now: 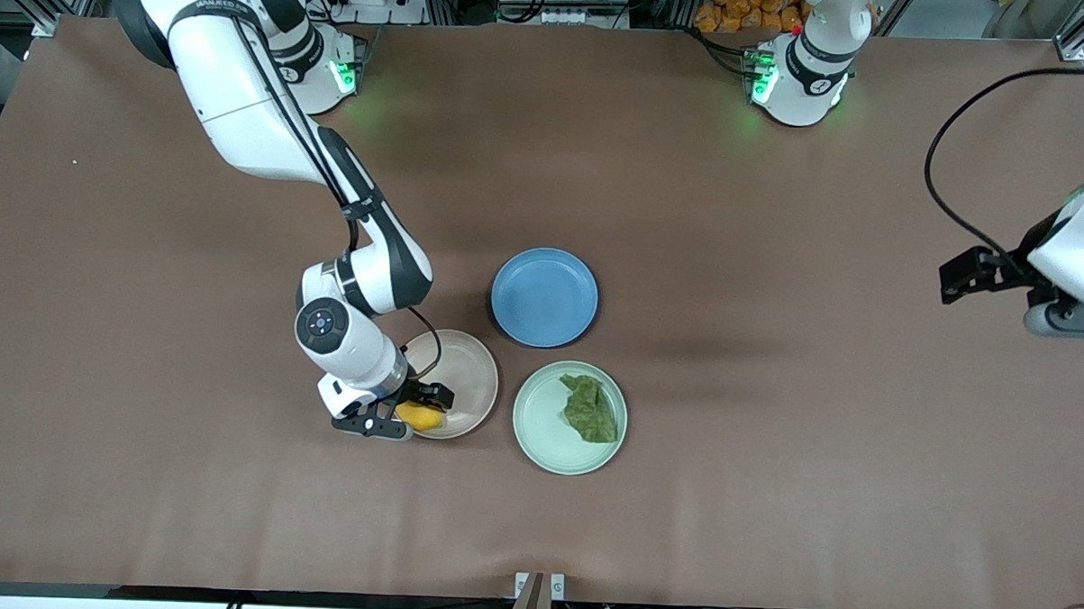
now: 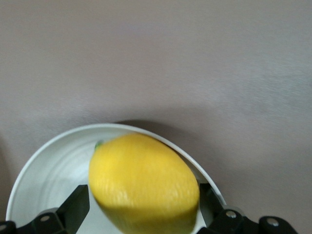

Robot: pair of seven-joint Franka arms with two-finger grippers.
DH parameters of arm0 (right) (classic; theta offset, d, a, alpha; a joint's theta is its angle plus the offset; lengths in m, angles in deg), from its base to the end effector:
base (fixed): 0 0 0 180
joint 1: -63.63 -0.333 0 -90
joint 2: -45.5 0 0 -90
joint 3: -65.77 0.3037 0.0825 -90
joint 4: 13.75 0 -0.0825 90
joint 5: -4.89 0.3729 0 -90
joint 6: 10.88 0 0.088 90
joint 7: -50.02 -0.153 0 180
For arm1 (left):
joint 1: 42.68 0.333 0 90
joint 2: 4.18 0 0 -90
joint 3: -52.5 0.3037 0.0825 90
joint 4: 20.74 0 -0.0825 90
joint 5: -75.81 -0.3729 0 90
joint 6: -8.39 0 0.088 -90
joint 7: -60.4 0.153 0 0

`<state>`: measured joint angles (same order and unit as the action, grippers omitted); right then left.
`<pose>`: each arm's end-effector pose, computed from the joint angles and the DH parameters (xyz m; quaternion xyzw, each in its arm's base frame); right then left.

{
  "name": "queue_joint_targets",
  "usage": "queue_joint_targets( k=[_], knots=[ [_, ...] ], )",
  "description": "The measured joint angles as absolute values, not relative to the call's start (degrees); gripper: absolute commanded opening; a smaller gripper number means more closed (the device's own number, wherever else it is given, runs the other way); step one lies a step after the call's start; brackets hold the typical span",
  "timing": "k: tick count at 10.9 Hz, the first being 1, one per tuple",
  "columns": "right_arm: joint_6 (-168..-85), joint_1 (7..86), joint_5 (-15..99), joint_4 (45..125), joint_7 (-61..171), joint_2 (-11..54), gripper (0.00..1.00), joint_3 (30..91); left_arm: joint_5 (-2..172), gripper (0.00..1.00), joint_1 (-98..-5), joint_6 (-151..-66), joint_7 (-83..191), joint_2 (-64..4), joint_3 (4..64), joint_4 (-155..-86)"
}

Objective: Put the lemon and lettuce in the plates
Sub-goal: 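Move the lemon onto the cream plate while the left gripper withdraws, then open the right gripper to release the lemon on the cream plate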

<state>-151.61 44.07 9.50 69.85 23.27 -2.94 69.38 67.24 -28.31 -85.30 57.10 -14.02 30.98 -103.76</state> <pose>0.6678 0.2812 0.1475 -0.9932 0.0725 -0.0476 0.0778 0.5975 -0.0369 0.5371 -0.9984 0.0345 -0.0170 0.0420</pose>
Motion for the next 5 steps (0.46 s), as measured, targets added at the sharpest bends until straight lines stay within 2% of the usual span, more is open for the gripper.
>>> queue_joint_targets(
  k=[5],
  knots=[
    [-134.3,47.14,13.88,62.2,23.86,-1.74,1.0,69.4,68.92,1.0,-27.84,-81.38,56.96,-10.33,31.25,-103.8]
  ],
)
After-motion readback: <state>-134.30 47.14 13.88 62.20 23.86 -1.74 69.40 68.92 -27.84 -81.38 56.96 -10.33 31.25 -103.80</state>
